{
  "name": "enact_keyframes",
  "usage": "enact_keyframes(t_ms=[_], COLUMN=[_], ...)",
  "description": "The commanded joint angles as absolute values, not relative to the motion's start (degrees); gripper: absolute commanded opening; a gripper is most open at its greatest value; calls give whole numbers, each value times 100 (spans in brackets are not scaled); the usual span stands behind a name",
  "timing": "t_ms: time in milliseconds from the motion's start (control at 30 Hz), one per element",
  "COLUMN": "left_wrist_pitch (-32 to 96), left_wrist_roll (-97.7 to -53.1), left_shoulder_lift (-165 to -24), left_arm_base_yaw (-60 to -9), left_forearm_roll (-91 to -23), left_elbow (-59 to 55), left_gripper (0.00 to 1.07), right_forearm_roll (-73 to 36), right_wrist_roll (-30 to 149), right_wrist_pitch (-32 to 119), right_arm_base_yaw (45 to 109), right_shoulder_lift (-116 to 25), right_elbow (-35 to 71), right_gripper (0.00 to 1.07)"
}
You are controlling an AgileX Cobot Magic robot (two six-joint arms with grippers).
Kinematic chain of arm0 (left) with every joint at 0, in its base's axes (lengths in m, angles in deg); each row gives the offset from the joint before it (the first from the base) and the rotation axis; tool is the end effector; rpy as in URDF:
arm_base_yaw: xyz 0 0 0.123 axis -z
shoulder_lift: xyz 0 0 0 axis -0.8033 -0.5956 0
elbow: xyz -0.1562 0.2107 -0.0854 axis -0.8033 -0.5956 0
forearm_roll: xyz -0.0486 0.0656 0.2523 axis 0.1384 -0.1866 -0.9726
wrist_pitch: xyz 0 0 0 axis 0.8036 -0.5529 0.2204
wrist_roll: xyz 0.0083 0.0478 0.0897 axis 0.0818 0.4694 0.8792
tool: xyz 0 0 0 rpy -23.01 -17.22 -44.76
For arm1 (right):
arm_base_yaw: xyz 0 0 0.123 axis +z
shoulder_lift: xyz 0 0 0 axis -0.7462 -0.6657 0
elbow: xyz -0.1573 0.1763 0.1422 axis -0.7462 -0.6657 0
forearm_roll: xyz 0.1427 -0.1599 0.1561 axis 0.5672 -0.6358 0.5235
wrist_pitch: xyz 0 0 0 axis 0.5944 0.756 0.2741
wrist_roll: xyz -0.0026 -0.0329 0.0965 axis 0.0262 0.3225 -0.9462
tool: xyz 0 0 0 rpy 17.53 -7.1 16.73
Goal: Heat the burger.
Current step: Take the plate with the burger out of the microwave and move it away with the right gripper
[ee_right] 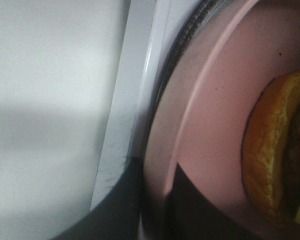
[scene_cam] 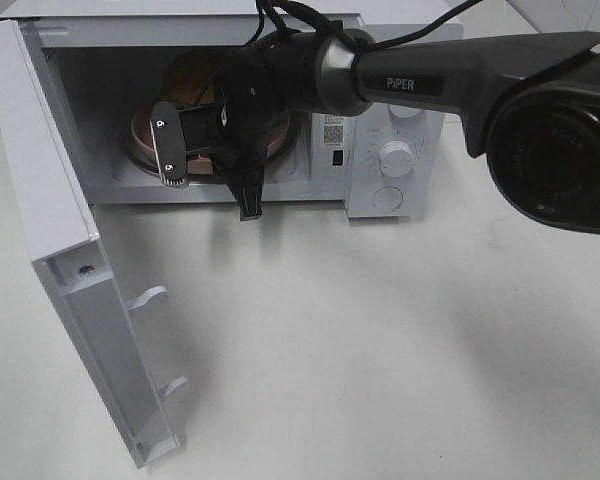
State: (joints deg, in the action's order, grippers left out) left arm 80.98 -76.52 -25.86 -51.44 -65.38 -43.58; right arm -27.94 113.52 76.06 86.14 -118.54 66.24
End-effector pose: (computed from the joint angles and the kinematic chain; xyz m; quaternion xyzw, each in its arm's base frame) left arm 0.0256 -0.0103 0.2818 0.0359 0.8444 -0.0510 0.5321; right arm 0.4453 0.3364 0.1109 -0.7354 0.5828 -0.1219 0.3235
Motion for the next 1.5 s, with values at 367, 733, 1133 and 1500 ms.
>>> enact_keyframes(t_ms=[367, 733, 1133, 1500], left_wrist_pitch=[8081, 8081, 8081, 8081], left_wrist_roll=[-7646, -7646, -7646, -7646], left_shoulder_lift=[-2472, -2472, -2472, -2472], left_arm_base_yaw=[-5161, -5161, -5161, -5161], left_forearm_roll=[-6527, -6527, -6527, -6527], left_elbow=[-4364, -4364, -4364, -4364], left_gripper=[100, 100, 100, 100], right_forearm_roll=[-2748, -2822, -2908, -3275], right_wrist_roll=[11334, 11420, 11443, 11443], right_wrist_pitch=[7760, 6534, 5744, 4890], right_arm_base_yaw=[8785, 8785, 8785, 9015], right_shoulder_lift=[-11349, -10456, -9579, -8651], right_elbow=[6154, 4532, 3123, 1668], right_gripper=[0, 0, 0, 0])
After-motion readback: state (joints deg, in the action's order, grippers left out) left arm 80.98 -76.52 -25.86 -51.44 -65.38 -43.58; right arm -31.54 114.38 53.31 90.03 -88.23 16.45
